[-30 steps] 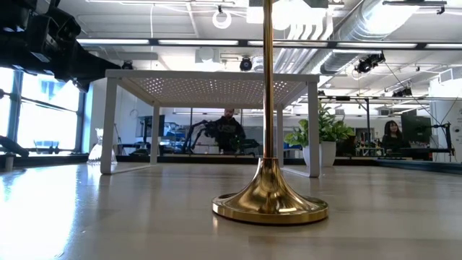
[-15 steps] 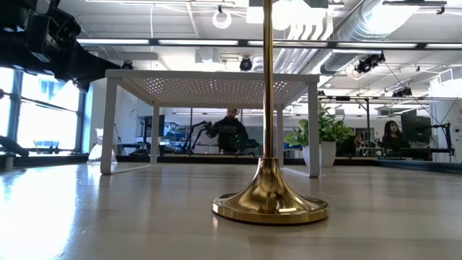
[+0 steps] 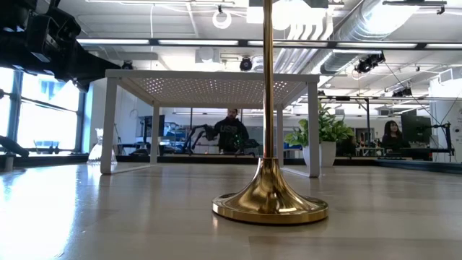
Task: Pick & Place candle stick holders
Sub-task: Put the middle gold candle holder on the shelf
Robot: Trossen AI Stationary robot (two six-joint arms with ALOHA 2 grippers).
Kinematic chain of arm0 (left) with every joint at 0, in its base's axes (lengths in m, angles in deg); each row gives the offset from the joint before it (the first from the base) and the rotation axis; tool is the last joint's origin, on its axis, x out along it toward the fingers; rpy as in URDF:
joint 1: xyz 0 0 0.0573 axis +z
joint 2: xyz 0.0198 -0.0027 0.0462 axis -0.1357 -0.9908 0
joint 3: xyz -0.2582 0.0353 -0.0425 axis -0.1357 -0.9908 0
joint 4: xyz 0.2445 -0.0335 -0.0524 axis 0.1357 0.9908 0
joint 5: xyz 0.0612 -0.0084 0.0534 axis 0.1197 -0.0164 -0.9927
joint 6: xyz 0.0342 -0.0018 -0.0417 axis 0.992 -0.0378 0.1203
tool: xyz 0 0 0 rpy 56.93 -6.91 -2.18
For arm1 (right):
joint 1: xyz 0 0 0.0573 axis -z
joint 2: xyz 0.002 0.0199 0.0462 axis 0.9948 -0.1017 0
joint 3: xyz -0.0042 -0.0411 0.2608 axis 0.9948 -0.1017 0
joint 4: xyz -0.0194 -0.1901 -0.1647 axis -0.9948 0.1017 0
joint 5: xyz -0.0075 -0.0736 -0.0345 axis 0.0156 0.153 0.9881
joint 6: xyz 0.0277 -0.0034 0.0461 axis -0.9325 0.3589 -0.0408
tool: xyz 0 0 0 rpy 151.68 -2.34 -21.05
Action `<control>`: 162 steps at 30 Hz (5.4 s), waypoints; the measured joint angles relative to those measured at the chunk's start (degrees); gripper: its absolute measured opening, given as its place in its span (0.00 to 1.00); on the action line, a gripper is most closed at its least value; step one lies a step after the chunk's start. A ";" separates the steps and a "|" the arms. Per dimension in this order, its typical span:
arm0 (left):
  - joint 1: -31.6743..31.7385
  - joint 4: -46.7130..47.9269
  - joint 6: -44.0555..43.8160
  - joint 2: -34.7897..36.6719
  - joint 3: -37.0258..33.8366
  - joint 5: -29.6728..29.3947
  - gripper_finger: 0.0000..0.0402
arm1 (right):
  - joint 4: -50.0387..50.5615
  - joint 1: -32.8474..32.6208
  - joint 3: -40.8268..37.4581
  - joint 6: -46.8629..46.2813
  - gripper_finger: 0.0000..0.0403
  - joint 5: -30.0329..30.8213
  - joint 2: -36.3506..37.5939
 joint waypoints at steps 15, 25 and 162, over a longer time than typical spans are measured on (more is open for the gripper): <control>-0.01 -1.45 -0.01 -0.01 -0.18 0.51 0.00 | -2.69 -2.42 0.07 -1.48 0.33 12.30 -6.41; -0.01 -2.50 -0.01 -0.01 -0.25 5.57 0.00 | -2.49 -2.49 0.05 -11.97 0.33 16.38 -11.53; -0.01 -13.12 1.09 -0.01 0.04 24.31 0.00 | -18.84 1.90 -11.28 -10.98 0.01 28.50 -14.21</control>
